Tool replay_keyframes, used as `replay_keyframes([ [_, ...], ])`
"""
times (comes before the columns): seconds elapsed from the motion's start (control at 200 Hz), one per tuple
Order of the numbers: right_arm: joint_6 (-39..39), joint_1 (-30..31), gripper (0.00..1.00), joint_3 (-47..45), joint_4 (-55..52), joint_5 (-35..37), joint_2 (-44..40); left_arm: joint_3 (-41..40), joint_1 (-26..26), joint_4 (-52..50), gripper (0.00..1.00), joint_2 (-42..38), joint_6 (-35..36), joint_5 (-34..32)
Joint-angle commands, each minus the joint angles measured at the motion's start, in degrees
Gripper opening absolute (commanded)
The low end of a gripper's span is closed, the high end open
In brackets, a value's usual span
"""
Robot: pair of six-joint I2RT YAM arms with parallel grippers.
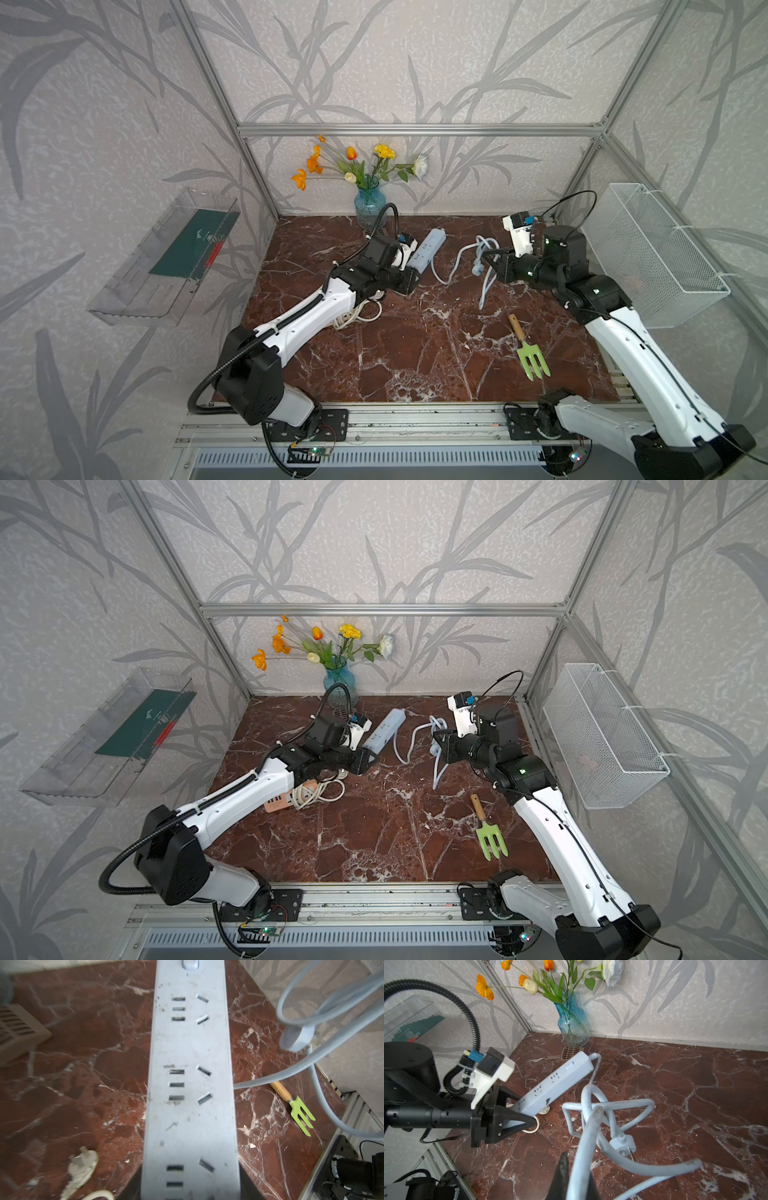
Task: Wrap the cord around the power strip
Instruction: Place the power strip at the center of the board, then adjust the power cord.
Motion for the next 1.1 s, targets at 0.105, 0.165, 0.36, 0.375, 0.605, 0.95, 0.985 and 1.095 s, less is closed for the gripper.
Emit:
replay_keyframes([
  [0.105, -1.9, -5.1, 0.00, 1.1, -3.4, -8.7, 2.8, 1.0, -4.0, 2.6, 0.18, 7.7, 1.8, 6.5],
  [0.165, -2.0, -5.5, 0.00, 1.1, -4.2, -10.1, 3.5, 1.5, -4.3, -1.3, 0.34, 7.5, 5.0, 5.8],
  [0.36, -3.1, -5.8, 0.00, 2.7, -9.0, -13.4, 3.8, 4.7, 2.5, -9.8, 0.75, -4.1, 10.6, -0.7],
  [0.375, -3.2, -5.8, 0.00, 2.7, -9.2, -13.6, 3.7, 4.5, 3.0, -9.1, 0.79, -5.2, 10.7, 0.0],
  [0.605, -1.4, -5.9, 0.00, 2.2, -8.6, -16.9, 2.3, 8.8, -0.4, 6.8, 0.93, -2.8, 1.0, 19.0],
  [0.95, 0.1, -5.9, 0.00, 2.4, -7.2, -18.7, 2.8, 11.8, -6.9, 9.8, 0.80, 7.1, -0.7, 14.3],
  [0.985, -0.1, -5.9, 0.00, 2.4, -7.2, -18.9, 2.8, 11.6, -6.4, 9.0, 0.77, 7.4, 0.3, 13.3],
  [1.095, 0.0, -5.9, 0.00, 2.5, -7.0, -20.0, 2.9, 10.8, -4.5, 11.6, 0.64, 8.5, -1.0, 13.2],
])
